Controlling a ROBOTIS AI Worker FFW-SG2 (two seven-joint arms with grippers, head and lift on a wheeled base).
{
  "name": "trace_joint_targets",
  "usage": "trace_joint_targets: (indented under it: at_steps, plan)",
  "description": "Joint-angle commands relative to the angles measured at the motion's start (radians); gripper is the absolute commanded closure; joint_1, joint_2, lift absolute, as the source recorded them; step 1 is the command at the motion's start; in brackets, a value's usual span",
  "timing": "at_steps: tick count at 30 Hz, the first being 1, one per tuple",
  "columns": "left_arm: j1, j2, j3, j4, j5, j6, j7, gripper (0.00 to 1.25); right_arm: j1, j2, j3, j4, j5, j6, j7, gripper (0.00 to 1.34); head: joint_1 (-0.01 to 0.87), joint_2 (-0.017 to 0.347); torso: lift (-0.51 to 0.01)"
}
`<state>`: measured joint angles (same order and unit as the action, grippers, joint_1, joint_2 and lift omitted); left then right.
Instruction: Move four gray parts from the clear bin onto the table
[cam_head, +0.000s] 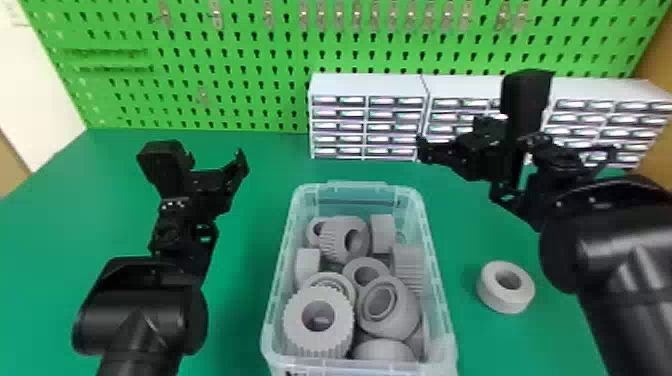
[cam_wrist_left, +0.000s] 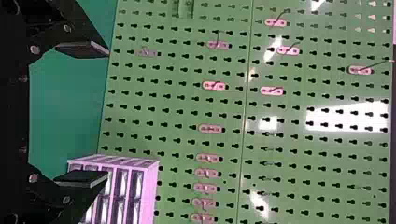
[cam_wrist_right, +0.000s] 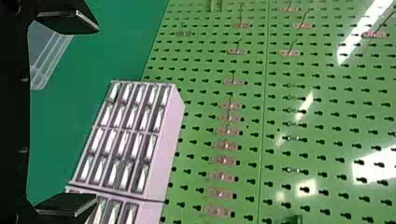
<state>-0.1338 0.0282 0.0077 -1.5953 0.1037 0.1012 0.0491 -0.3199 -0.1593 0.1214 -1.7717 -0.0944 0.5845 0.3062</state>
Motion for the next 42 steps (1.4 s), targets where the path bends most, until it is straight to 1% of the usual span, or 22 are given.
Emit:
trace_joint_targets:
  at_steps: [1, 9, 15, 19, 25, 29, 42]
  plan:
    - [-0.001, 0.001, 0.002, 0.0, 0.001, 0.0, 0.0, 0.34, -0.013, 0.0, 0.032, 0.0, -0.018, 0.009, 0.001, 0.04, 0.693, 0.072, -0.052]
    - [-0.003, 0.001, 0.002, -0.002, 0.001, 0.0, 0.0, 0.34, -0.054, 0.0, 0.089, 0.0, -0.053, 0.061, 0.001, 0.04, 0.693, 0.072, -0.052]
    - [0.0, 0.001, 0.006, -0.002, -0.004, 0.0, 0.0, 0.34, -0.1, 0.0, 0.115, -0.003, -0.09, 0.155, 0.001, 0.05, 0.693, 0.072, -0.052]
    - [0.002, 0.001, 0.008, -0.005, -0.006, 0.0, -0.002, 0.34, -0.127, 0.009, 0.124, -0.011, -0.091, 0.235, 0.001, 0.05, 0.693, 0.072, -0.052]
    - [0.005, 0.003, 0.012, -0.008, -0.013, 0.0, -0.003, 0.34, -0.16, 0.01, 0.145, -0.011, -0.094, 0.33, 0.001, 0.05, 0.693, 0.072, -0.052]
    - [0.006, 0.003, 0.023, -0.014, -0.018, 0.0, -0.005, 0.34, -0.179, 0.014, 0.158, -0.011, -0.107, 0.371, 0.001, 0.05, 0.693, 0.072, -0.052]
    - [0.005, 0.003, 0.031, -0.015, -0.024, 0.002, -0.005, 0.34, -0.205, 0.02, 0.19, 0.006, -0.151, 0.466, -0.001, 0.07, 0.693, 0.072, -0.052]
